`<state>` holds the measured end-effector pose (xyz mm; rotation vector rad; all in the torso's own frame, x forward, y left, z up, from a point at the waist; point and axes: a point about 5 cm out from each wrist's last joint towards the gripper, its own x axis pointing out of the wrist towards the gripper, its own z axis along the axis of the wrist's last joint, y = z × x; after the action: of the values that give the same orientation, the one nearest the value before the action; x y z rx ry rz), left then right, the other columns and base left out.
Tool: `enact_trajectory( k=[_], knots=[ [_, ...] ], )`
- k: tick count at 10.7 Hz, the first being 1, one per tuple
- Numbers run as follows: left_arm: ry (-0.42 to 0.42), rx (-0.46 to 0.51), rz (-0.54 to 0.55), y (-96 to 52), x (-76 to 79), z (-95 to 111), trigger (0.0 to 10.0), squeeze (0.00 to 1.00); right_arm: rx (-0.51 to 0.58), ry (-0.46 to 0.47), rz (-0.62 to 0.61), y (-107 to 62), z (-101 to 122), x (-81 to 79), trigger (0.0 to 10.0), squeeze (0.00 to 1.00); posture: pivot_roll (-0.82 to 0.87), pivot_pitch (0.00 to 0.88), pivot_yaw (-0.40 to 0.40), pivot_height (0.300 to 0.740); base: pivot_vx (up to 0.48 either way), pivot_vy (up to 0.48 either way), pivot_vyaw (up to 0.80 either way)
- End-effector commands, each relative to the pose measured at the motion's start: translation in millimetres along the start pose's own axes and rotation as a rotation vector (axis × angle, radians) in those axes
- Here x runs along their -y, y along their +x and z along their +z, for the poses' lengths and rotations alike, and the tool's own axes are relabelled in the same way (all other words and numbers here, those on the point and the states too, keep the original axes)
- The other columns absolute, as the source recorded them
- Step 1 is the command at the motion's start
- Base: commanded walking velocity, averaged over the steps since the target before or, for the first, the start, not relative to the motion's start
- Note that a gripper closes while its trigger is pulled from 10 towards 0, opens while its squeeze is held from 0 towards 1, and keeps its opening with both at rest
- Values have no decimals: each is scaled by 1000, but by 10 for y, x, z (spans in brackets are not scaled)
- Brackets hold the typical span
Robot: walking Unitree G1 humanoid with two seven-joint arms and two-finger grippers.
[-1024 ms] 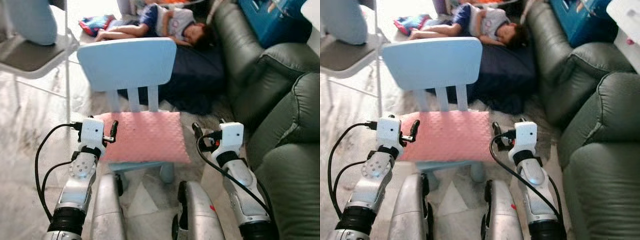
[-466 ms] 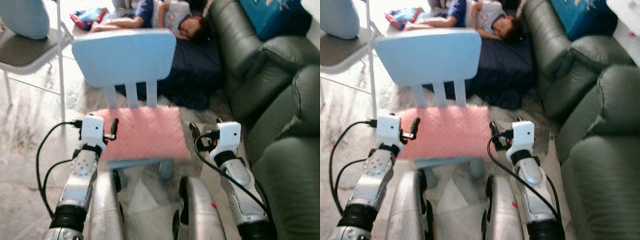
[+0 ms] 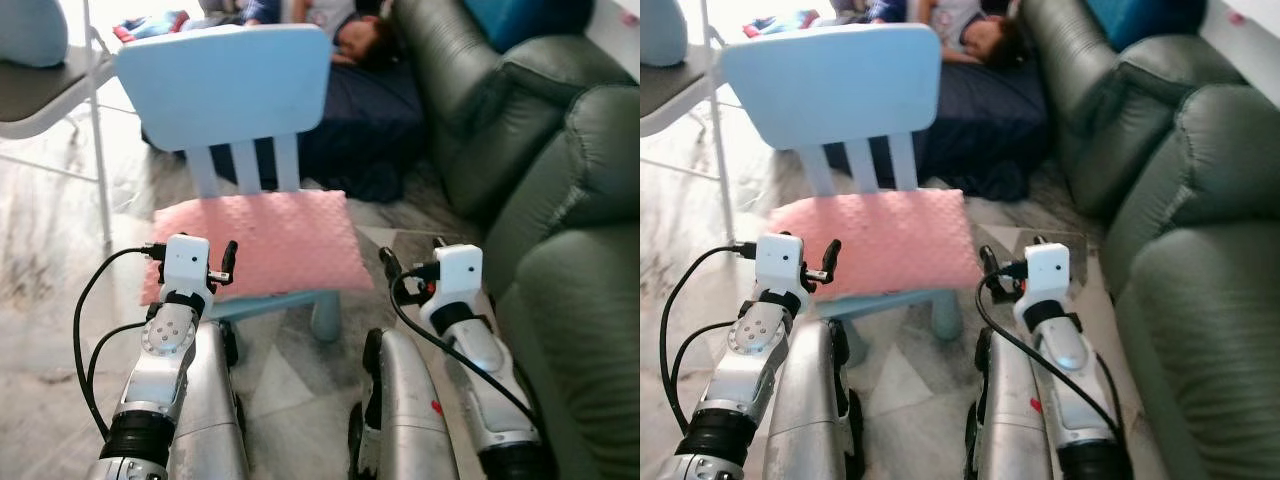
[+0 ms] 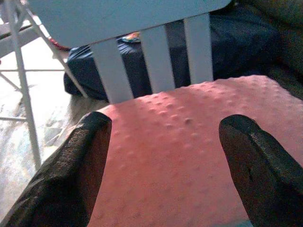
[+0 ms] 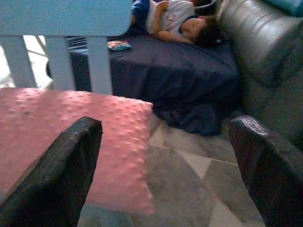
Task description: Move the pillow to the sofa
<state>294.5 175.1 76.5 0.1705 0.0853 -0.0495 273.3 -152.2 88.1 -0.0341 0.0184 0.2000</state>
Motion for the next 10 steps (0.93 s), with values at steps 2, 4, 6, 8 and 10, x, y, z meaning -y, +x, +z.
enact_trajectory(
  k=[2, 4, 6, 8, 10],
  knots=[
    [5, -12, 0, 11, 12, -8, 10000, 0, 9, 0, 5, 22, 16, -9, 10000, 0, -94, 165, -45, 499, 0, 0, 756],
    [8, -15, 1, 10, 12, -14, 10000, 0, 7, 3, 9, 13, 5, -24, 10000, 0, -93, 165, -45, 499, 0, 0, 728],
    [11, -21, 3, 11, 6, -21, 10000, 0, 7, 7, 8, 10, 2, -28, 10000, 0, -94, 168, -44, 499, 0, 0, 353],
    [17, -27, 5, 12, 2, -30, 10000, 0, 12, 4, 17, 8, 9, -44, 10000, 0, -96, 169, -44, 499, 0, 0, 0],
    [16, -26, 1, 16, 8, -26, 10000, 0, 8, 7, 10, 9, 2, -36, 10000, 0, -96, 170, -44, 499, 0, 0, 0]
  ],
)
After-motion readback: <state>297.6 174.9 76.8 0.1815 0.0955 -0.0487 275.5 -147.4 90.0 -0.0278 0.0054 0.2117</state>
